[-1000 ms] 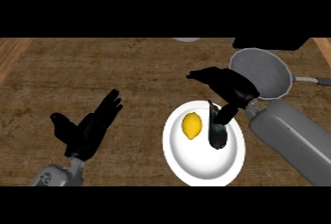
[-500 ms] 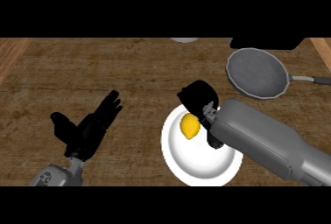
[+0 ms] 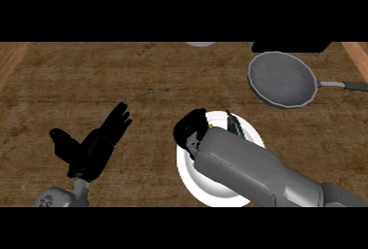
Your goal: Pick the eggplant from the plate and place it in the pan
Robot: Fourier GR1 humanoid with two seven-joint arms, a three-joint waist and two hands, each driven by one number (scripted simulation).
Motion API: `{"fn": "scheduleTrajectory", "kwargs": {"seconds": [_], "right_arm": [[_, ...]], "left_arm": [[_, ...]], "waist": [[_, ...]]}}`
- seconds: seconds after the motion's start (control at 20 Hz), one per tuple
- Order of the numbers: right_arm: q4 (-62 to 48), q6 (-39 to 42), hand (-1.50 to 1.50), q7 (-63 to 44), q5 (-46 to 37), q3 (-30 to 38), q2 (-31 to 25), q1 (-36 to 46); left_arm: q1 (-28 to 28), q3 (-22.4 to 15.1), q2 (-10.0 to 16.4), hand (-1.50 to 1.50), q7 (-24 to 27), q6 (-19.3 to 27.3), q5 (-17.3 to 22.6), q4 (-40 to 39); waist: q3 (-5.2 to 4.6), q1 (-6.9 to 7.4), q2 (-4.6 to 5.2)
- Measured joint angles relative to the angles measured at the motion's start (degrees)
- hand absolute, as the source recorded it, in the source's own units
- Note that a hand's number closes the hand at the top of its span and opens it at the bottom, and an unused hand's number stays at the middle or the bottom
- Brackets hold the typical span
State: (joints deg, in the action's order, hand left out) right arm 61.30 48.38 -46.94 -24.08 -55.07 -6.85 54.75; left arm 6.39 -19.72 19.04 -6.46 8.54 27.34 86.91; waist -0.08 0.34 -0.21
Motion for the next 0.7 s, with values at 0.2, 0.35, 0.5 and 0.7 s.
{"fn": "scheduleTrajectory", "kwargs": {"seconds": [0.2,0.35,0.5,0.7], "right_arm": [[0.1,-0.2,-1.5,-1.2,-3.0,0.3,1.1,-3.0],[1.2,0.2,-1.5,-1.6,-5.4,0.5,1.0,-4.7],[1.7,1.5,-1.5,-0.9,-8.3,0.1,-0.5,-4.2],[2.4,2.4,-1.5,-0.2,-12.5,-1.0,-2.2,-5.4]], "left_arm": [[-0.7,0.6,-0.4,0.0,0.0,-0.4,-0.8,0.1],[-0.8,0.8,-1.0,0.0,-1.1,0.0,-1.5,0.6],[-0.6,1.4,-0.9,0.0,-1.6,-0.9,-1.5,1.1],[-0.2,1.8,-1.9,0.0,-1.4,-1.2,-2.3,0.5]], "waist": [[0.04,-0.2,0.05],[0.06,-0.33,0.05],[0.07,-0.26,0.08],[0.07,-0.29,0.11]]}}
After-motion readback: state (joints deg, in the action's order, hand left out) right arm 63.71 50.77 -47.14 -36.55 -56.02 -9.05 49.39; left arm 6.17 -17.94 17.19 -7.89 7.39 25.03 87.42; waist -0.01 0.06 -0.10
